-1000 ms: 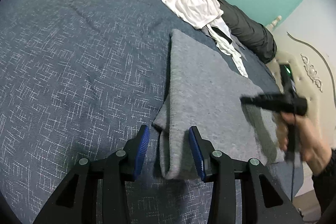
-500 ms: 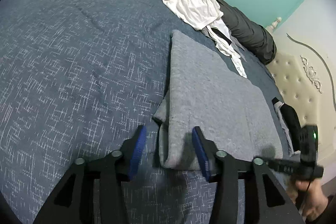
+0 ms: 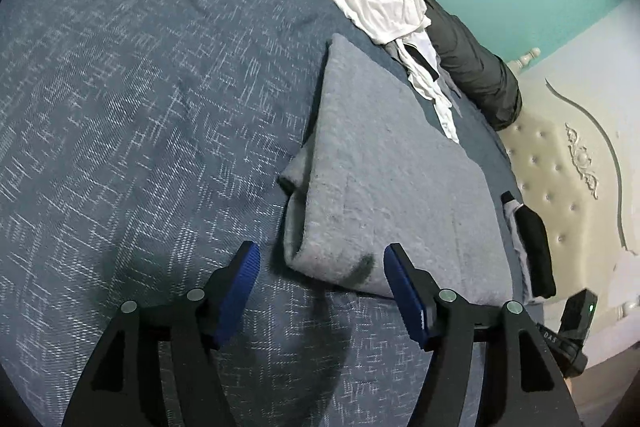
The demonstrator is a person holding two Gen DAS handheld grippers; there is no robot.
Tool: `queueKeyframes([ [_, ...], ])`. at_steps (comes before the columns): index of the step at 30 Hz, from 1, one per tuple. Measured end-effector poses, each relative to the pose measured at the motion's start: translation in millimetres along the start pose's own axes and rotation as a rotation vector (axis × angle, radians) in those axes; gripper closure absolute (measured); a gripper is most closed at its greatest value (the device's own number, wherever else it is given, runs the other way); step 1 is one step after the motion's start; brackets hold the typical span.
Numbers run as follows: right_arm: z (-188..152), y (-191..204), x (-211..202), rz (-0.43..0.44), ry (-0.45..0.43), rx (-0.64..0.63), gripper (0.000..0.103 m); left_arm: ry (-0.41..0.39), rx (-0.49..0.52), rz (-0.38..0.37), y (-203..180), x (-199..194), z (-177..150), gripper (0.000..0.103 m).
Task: Fold clothes
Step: 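Grasp the folded sweatshirt edge with the left tool and lift it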
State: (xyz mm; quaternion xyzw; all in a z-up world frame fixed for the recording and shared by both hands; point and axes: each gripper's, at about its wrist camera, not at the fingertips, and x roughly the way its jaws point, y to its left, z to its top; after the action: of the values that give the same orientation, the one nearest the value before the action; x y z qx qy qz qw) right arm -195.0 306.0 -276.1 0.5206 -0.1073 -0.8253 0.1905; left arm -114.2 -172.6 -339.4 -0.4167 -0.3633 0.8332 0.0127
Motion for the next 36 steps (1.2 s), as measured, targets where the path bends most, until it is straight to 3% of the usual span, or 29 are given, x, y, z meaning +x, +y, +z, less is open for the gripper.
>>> queueKeyframes([
  [6,-4,-22,-11,-0.009,-0.026,0.045,0.094,0.015,-0.085,-0.042,7,16,0,0.035],
  [11,2,-36,-25,0.000,-0.052,0.080,0.094,0.000,-0.089,-0.034,2,29,5,0.040],
  [13,4,-38,-29,0.001,-0.055,0.075,0.094,-0.001,-0.084,-0.046,-2,33,6,0.062],
  [16,6,-42,-36,-0.004,-0.066,0.072,0.094,-0.008,-0.059,-0.049,-10,35,7,0.084],
  [26,10,-63,-49,-0.008,-0.095,0.106,0.094,-0.078,-0.042,-0.091,-29,20,12,0.092],
  [36,20,-87,-71,0.000,-0.127,0.134,0.094,-0.125,0.094,-0.140,-92,11,22,0.095],
])
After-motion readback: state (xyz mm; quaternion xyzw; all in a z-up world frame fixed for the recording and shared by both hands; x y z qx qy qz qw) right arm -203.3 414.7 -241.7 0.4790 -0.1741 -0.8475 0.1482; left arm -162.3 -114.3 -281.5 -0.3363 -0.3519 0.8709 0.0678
